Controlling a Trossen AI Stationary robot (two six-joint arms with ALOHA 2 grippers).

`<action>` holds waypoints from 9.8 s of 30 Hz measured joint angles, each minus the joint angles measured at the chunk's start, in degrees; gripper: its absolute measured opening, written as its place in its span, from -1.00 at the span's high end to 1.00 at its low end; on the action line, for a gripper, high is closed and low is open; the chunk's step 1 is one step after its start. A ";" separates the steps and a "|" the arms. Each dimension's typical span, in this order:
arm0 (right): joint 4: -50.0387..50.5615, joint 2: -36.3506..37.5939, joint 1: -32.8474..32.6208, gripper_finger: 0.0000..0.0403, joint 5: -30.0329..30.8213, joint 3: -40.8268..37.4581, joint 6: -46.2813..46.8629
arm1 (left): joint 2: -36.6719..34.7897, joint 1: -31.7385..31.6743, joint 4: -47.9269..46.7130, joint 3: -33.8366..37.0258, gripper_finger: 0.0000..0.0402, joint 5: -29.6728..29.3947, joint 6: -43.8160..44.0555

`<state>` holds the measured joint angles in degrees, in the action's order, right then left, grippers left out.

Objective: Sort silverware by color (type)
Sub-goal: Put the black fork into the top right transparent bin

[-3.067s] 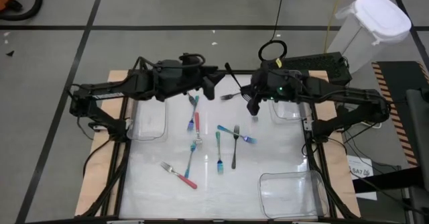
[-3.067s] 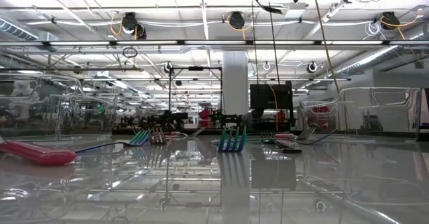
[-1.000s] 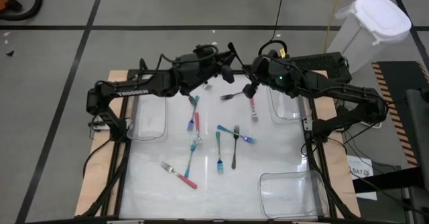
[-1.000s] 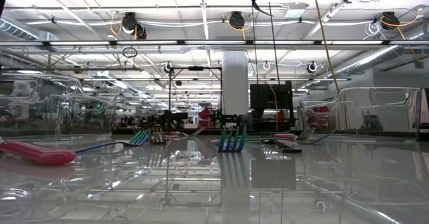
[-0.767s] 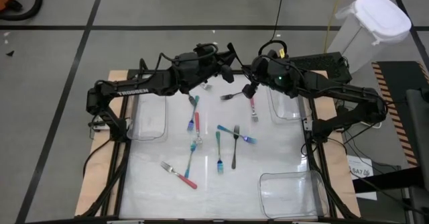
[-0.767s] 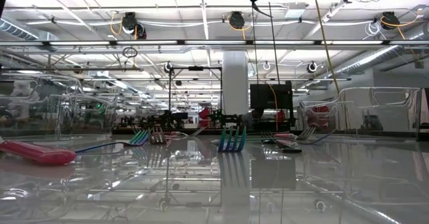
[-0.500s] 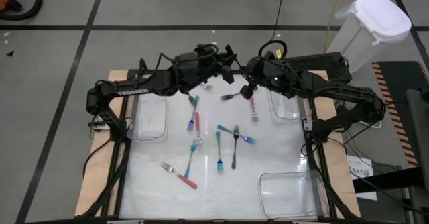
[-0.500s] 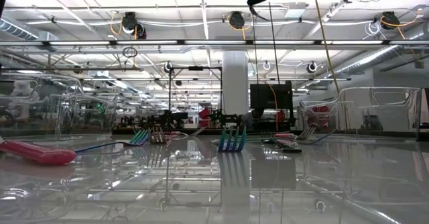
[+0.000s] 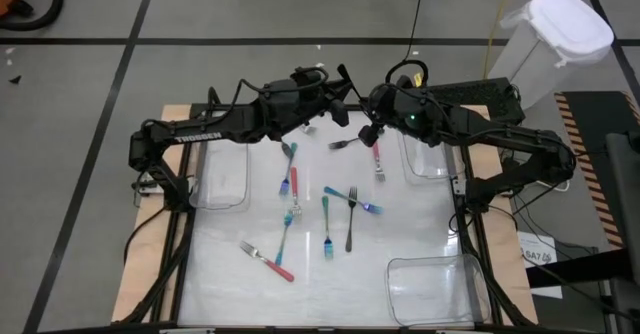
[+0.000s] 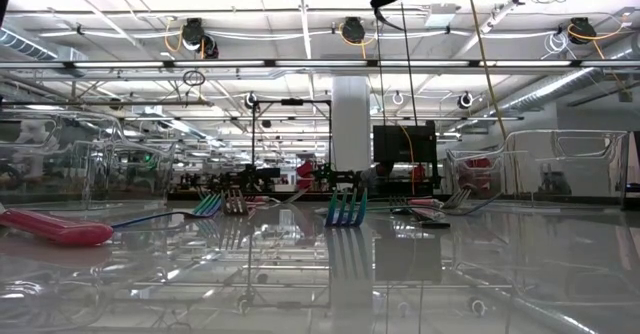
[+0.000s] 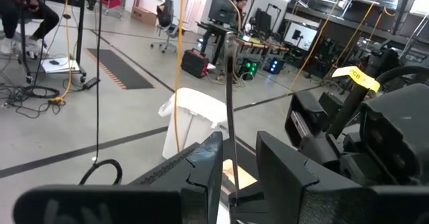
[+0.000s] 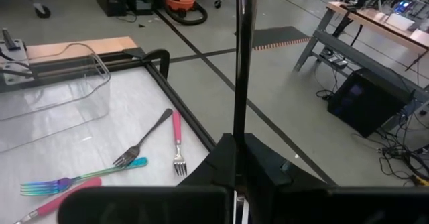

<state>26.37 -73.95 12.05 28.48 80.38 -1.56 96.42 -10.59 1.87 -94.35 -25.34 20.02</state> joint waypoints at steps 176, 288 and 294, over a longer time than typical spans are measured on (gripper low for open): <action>18.61 10.27 34.81 0.98 -65.02 0.02 14.24 | -0.04 -4.92 -9.42 0.01 0.33 49.30 6.39; 16.41 -11.58 51.51 0.49 -43.29 -22.32 20.35 | 0.00 1.72 -13.84 0.01 0.33 40.50 4.21; 17.37 -10.67 51.42 0.26 -43.41 -22.32 20.40 | 0.00 1.70 -14.23 0.01 0.33 40.50 4.21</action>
<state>43.74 -84.62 63.47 -14.93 58.06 18.84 96.42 -8.88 -12.36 -94.35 15.16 24.23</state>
